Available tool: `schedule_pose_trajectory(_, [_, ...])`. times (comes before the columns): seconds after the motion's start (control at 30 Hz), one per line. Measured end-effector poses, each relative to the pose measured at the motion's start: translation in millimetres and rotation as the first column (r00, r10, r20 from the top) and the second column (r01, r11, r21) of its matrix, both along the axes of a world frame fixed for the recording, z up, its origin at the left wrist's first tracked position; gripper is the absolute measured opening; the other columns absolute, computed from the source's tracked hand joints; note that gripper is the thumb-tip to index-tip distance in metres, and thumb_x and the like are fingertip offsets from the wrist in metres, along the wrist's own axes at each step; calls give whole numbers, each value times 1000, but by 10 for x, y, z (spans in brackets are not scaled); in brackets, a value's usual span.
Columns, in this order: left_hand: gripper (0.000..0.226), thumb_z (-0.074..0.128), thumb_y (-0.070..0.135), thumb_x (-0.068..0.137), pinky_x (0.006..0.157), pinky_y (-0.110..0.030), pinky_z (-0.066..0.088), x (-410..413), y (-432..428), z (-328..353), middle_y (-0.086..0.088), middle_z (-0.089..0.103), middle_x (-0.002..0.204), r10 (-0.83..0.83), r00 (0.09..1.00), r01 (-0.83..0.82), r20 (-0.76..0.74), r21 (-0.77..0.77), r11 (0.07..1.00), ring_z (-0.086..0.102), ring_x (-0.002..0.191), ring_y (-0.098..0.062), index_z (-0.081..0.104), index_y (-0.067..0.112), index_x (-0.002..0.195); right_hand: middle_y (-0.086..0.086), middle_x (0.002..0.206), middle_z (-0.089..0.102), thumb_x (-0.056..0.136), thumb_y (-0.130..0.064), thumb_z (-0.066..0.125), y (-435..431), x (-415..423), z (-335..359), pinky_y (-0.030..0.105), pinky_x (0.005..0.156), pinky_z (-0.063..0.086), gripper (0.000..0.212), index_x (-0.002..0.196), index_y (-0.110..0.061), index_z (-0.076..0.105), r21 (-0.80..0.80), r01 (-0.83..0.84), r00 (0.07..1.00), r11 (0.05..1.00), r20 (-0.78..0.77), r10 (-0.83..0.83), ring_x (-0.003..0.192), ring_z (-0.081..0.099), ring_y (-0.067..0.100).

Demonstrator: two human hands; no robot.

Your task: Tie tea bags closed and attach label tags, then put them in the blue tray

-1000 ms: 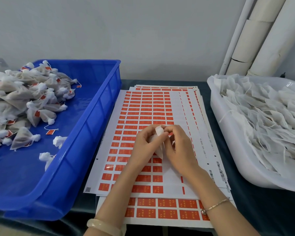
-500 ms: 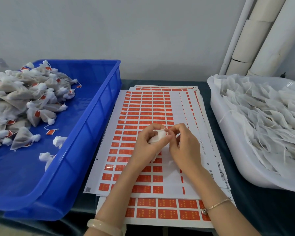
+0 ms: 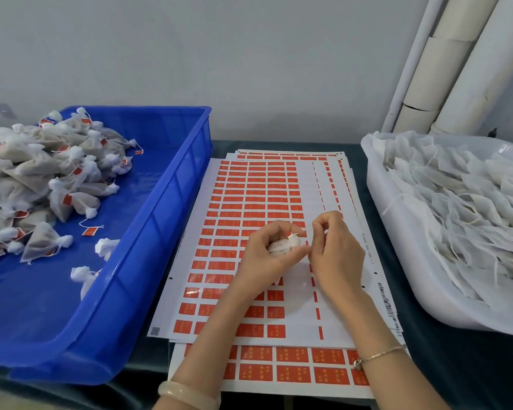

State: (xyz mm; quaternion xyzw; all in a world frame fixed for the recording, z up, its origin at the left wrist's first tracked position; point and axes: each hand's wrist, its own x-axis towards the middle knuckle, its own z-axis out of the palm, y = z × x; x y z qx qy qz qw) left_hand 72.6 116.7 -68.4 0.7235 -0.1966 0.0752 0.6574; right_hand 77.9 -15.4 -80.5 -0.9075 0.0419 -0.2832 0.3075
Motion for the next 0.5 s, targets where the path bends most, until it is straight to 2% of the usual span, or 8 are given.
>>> schedule_pose_trajectory(0.13, [22, 73, 20, 83, 70, -13, 51, 17, -18, -11, 23, 67, 93, 56, 998, -56, -5, 18, 998, 63, 87, -5, 65, 35, 96, -5, 88, 60, 96, -29, 42, -8, -6, 23, 13, 51, 24, 9, 93, -21, 43, 19, 25, 1000, 999, 0, -25, 57, 45, 5])
schedule_pose_trajectory(0.27, [6, 66, 29, 89, 63, -9, 49, 50, -16, -69, 24, 64, 81, 168, 986, -166, -17, 83, 983, 61, 81, 0, 64, 34, 87, -3, 96, 63, 89, -43, 31, -20, -28, 51, 10, 55, 29, 30, 98, -18, 47, 58, -32, 999, 998, 18, 31, 65, 52, 7])
schedule_pose_trajectory(0.37, [5, 63, 25, 90, 62, -9, 48, 81, 13, -119, 19, 64, 80, 255, 967, -252, -15, 90, 963, 61, 79, -2, 65, 27, 87, -11, 95, 57, 89, -44, 35, -22, -38, 18, 10, 61, 36, 24, 98, -25, 46, 94, -95, 995, 991, -6, 96, 68, 54, 4])
schedule_pose_trajectory(0.5, [9, 63, 23, 89, 61, -8, 48, 92, 26, -139, 16, 63, 76, 310, 950, -306, -40, 77, 949, 60, 80, -1, 63, 30, 85, -15, 96, 58, 93, -32, 56, -38, -1, -27, 15, 73, 49, 5, 94, -30, 52, 192, -139, 988, 972, -38, 149, 79, 58, 6])
